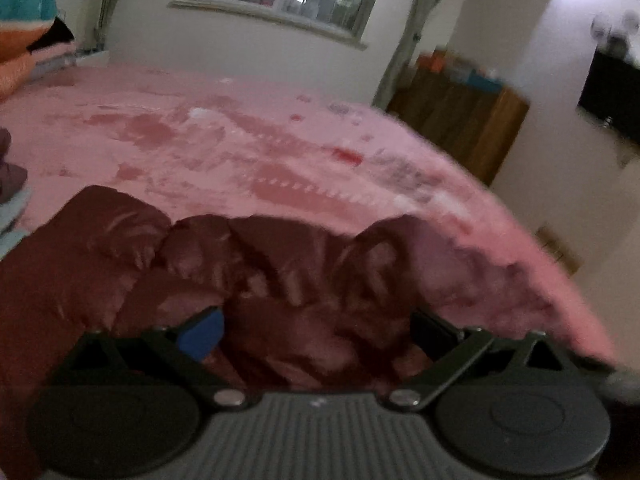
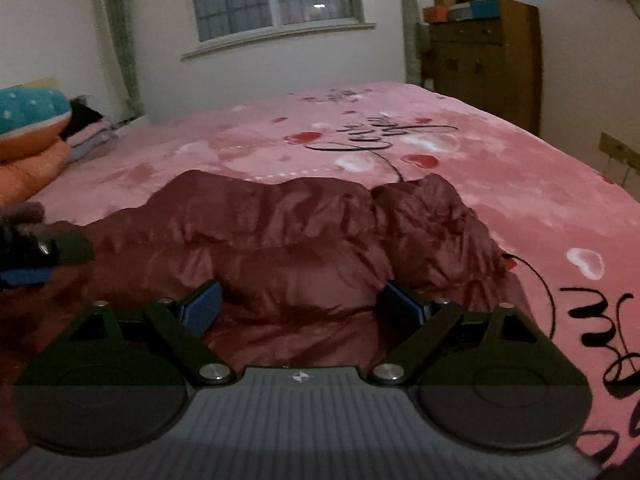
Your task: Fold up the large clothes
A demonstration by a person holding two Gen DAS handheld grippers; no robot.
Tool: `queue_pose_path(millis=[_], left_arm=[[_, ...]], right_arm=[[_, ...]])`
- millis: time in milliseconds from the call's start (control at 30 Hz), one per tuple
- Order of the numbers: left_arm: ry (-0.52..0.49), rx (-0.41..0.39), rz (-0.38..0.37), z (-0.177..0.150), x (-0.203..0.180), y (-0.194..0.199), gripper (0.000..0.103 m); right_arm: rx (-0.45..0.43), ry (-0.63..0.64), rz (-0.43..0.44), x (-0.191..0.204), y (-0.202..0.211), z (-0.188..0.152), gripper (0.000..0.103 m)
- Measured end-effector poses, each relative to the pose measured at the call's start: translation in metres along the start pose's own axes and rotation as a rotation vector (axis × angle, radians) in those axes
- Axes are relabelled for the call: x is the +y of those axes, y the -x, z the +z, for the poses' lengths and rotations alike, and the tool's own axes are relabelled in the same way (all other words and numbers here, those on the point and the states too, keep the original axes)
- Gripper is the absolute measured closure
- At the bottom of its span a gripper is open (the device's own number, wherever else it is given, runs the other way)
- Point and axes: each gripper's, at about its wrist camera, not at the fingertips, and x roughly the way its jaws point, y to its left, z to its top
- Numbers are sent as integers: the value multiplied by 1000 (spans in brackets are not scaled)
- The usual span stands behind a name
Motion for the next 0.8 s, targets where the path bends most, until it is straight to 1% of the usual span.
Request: queue_pose_path(millis=[33, 100, 133, 233, 433, 500, 600, 667, 733, 800], left_arm=[[-9, 6, 16, -2, 2, -4, 4], [-10, 5, 23, -5, 6, -11, 4], [-9, 3, 28, -7, 8, -13, 4], [-4, -6, 30, -13, 11, -19, 2], [-7, -33, 37, -26, 10, -31, 1], [-8, -46, 36, -31, 11, -33, 0], [-16, -68, 43, -37, 11, -36, 0], [-27, -77, 54, -40, 9, -37, 0], [-34, -80, 61, -41, 7, -37, 0], [-33, -71, 62, -38, 6, -35, 0]], right_arm=[[6, -5, -19, -3, -7, 4, 0], [6, -20, -57, -13, -13, 6, 0], [9, -33, -62, -11, -20, 6, 0], [24, -63, -99, -24, -34, 8, 0], [66, -51, -129, -29, -58, 6, 0], [71, -45, -133, -23, -54, 4, 0], [64, -52, -122, -29, -65, -3, 0], [61, -54, -117, -28, -62, -15, 0], [57, -51, -118, -29, -64, -16, 0], [44, -52, -112, -30, -56, -10, 0]])
